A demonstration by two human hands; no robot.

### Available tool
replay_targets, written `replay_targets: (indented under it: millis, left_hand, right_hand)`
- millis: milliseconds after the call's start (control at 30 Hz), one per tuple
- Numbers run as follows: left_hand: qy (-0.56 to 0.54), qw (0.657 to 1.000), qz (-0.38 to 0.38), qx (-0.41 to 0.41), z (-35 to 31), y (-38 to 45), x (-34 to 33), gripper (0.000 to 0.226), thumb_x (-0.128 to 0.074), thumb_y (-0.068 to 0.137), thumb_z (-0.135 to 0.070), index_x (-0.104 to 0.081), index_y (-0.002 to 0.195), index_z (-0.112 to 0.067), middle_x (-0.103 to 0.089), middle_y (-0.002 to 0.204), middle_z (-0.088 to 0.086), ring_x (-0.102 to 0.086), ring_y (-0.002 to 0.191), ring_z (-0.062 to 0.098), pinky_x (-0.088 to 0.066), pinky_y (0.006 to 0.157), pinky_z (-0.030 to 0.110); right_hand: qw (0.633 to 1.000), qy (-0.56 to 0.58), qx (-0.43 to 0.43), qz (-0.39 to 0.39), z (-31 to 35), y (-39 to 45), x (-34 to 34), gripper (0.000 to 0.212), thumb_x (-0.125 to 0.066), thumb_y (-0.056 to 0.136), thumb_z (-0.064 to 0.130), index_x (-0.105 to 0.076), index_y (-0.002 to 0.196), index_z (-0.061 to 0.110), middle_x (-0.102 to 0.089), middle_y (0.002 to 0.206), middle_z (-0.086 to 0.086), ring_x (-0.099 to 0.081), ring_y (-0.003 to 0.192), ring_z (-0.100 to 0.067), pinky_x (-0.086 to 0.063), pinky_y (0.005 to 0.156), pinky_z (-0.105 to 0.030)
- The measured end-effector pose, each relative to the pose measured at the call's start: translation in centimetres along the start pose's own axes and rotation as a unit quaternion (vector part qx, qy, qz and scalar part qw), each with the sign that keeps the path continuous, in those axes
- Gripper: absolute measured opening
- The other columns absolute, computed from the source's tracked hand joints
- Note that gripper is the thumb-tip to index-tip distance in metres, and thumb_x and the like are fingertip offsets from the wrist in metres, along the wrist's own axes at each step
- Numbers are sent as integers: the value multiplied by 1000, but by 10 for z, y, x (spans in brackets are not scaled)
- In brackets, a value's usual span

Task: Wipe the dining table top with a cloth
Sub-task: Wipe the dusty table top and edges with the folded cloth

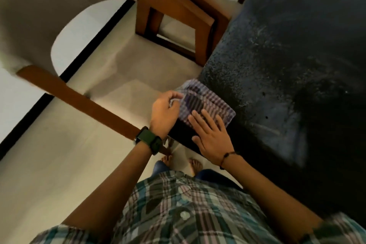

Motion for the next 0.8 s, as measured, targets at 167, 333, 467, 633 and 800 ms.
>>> replay_targets:
  millis: [167,333,467,633,800]
  left_hand:
    - [-27,999,46,2,1,12,-16,21,-44,90,-7,-60,101,-11,-65,101,13,-57,71,20,-42,57,17]
    - [-41,996,80,-21,2,16,-15,17,-45,89,-8,-59,97,-16,-61,95,2,-54,73,5,-48,65,20]
    - [-50,995,82,-2,6,25,-16,16,-45,90,-11,-58,97,-17,-64,103,6,-61,90,16,-54,80,37]
    - [-51,998,41,11,3,32,-9,18,-44,90,-9,-57,97,-18,-63,104,6,-61,93,20,-52,81,36]
    - [-17,999,-3,33,2,40,-9,21,-43,89,-5,-60,96,-15,-59,89,2,-53,73,11,-44,63,23]
  right_hand:
    - [999,-13,-45,-27,10,42,20,47,-31,88,47,-58,114,18,-62,109,-3,-57,92,-29,-46,71,-39]
    - [997,-43,-51,-48,25,26,23,47,-33,88,44,-50,125,20,-59,83,2,-50,71,-21,-36,59,-31]
    - [991,-63,13,-116,32,9,21,35,-41,89,42,-65,102,20,-62,79,1,-52,73,-21,-29,71,-36]
    - [997,-15,49,-57,32,46,13,39,-41,88,44,-64,108,18,-58,124,-8,-41,122,-28,-20,104,-57]
    - [998,39,-10,48,-17,90,6,62,-17,92,50,-29,146,22,-22,155,-3,-11,145,-22,8,112,-52]
Point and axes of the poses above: each hand's wrist, its own y-axis towards the middle knuckle, its own x-axis out of the back of the hand, z = x × y, the point moved 6 cm from there along y, towards the middle knuckle
